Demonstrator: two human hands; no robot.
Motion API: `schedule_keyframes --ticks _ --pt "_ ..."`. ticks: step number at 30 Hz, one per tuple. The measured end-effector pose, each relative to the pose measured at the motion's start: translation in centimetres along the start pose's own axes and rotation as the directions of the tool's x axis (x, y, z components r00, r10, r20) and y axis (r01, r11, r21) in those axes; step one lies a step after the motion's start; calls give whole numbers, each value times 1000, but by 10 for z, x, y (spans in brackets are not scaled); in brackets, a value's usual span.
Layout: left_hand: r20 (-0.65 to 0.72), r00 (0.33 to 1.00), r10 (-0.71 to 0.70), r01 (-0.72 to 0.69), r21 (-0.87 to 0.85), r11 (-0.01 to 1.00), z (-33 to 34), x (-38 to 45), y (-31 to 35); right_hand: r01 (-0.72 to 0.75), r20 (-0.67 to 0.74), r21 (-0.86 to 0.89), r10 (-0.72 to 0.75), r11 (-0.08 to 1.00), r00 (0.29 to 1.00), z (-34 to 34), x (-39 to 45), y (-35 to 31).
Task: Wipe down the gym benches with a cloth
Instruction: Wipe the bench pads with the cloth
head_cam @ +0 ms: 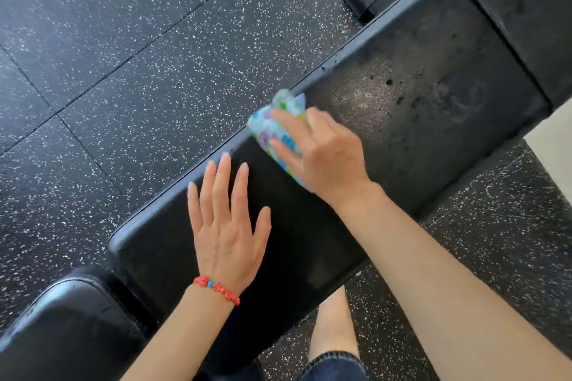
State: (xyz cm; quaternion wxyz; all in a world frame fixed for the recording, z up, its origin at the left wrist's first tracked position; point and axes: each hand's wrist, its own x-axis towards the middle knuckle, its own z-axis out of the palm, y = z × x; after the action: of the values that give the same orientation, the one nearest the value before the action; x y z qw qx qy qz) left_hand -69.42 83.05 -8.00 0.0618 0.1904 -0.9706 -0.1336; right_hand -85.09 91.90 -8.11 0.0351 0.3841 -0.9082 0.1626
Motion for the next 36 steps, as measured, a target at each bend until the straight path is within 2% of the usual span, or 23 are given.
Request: schedule_keyframes --ticks 1,3,5,6,8,12,15,17,20,24,25,27,29,30,31,33,36 --pt "-4 1000 10 -10 1 1000 3 9 5 -94 -42 -53 92 994 995 -3 8 14" --pt "-5 1000 25 -25 3 1000 9 28 16 -354 -102 -92 344 931 933 -15 29 51" --pt "8 999 33 -33 4 999 15 45 27 -515 -7 -39 515 856 857 -29 44 83" --pt "19 999 36 -36 8 999 19 51 32 -535 11 -21 536 844 844 -31 47 92" --pt "45 998 38 -39 23 999 27 57 38 -511 -13 -17 511 860 860 -29 42 90" --pt "76 997 26 -33 89 995 34 56 41 -244 -60 21 245 970 968 -21 16 69" --pt "65 997 33 -39 91 995 34 57 40 -150 -53 -5 149 989 987 -22 24 92" --pt "68 997 22 -29 94 995 33 57 40 -260 -78 -24 258 965 963 -30 39 114" --pt "74 997 17 -24 96 995 33 56 43 -447 -8 0 447 894 894 -45 65 155" --pt "78 997 4 -12 94 995 31 58 45 -484 -23 10 484 875 875 -41 67 143" --pt "76 997 0 -7 88 996 31 59 47 -431 -28 23 431 902 902 -36 55 130" --pt "60 998 -7 2 88 996 30 60 51 -228 -18 60 229 972 973 -30 28 104" --pt "45 999 11 -15 82 997 31 63 59 -62 33 64 59 996 998 -30 18 105" --pt "44 999 28 -31 71 997 32 65 66 -26 34 40 25 999 999 -31 20 117" --pt "46 998 43 -45 57 997 33 68 73 -43 14 1 43 999 999 -33 25 131" --pt "64 996 57 -59 39 997 36 73 84 -226 -65 -38 223 973 973 -44 37 164" --pt "115 991 67 -75 64 995 43 74 91 -457 -32 -3 456 890 889 -58 43 195"
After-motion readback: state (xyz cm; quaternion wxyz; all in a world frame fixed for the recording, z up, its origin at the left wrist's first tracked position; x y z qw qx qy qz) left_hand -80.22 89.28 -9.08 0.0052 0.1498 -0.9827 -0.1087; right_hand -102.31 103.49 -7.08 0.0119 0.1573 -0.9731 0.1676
